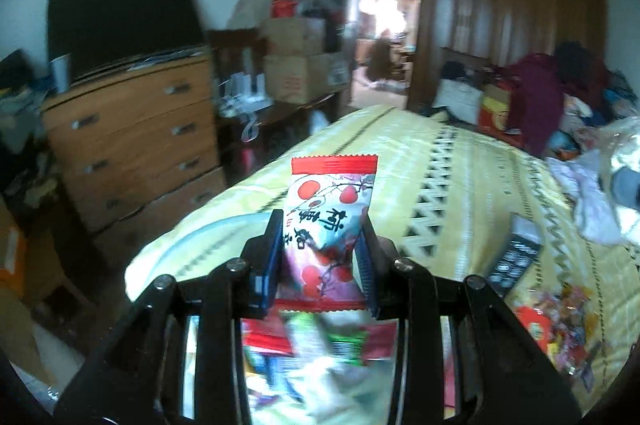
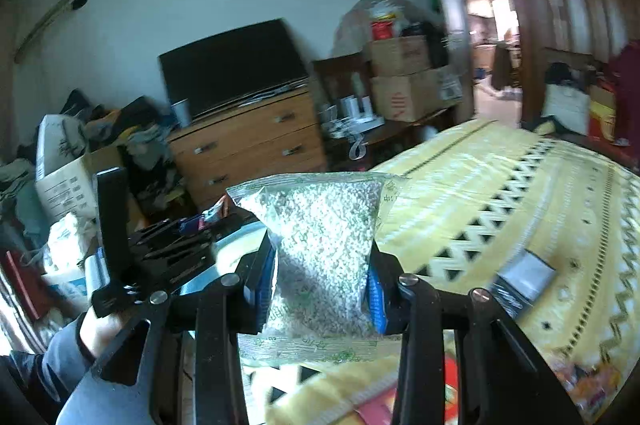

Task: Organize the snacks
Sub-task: 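Lift the candy packet and grain bag and carry them toward the glass bowl, then hold the candy packet and grain bag above the glass bowl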

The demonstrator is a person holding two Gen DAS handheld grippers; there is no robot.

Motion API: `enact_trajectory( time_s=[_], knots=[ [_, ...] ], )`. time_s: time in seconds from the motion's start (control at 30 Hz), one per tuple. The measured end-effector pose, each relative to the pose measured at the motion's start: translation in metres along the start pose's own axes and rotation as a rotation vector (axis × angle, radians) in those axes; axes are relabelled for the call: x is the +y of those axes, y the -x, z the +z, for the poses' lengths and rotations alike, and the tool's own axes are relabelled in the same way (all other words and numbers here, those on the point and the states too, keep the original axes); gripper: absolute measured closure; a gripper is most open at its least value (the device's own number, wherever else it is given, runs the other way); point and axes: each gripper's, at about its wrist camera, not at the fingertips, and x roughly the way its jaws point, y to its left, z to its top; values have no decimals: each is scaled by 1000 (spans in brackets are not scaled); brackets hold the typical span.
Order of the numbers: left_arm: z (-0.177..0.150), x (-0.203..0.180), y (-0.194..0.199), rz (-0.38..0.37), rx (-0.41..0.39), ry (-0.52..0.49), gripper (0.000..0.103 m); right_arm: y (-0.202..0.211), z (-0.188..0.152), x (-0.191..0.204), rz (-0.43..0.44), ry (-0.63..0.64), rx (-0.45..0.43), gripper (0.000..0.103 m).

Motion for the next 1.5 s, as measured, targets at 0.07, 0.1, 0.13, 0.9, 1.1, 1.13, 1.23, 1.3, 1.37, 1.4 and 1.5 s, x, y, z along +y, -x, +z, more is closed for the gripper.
enact_trajectory(
  time_s=[0.07,0.1,0.13,0.9,1.1,1.13,1.23,1.3,1.37,1.4,1.5],
  knots=[
    [-1,17,-7,34,18,19,69,-26,10,10,35,9,29,62],
    [-2,25,-14,52,30,25,69,-37,14,14,50,9,43,62],
    [-2,32,-18,67,39,30,69,-48,17,16,63,7,55,62],
    [-21,87,-58,138,138,51,69,-178,10,42,187,-5,217,61],
    [-22,87,-60,129,135,50,69,-182,12,42,184,-5,219,61],
    [-22,88,-61,127,135,51,69,-182,13,42,184,-6,220,61],
    [-21,89,-61,127,134,55,69,-184,14,40,184,-13,221,61],
    [-21,89,-61,128,134,53,69,-185,14,41,184,-11,219,61],
    [-21,89,-61,127,137,55,69,-186,14,40,183,-15,222,61],
    [-21,90,-61,128,136,54,69,-185,14,40,183,-16,223,61],
    [-21,89,-61,129,135,56,69,-186,14,40,181,-19,227,61]
  ],
)
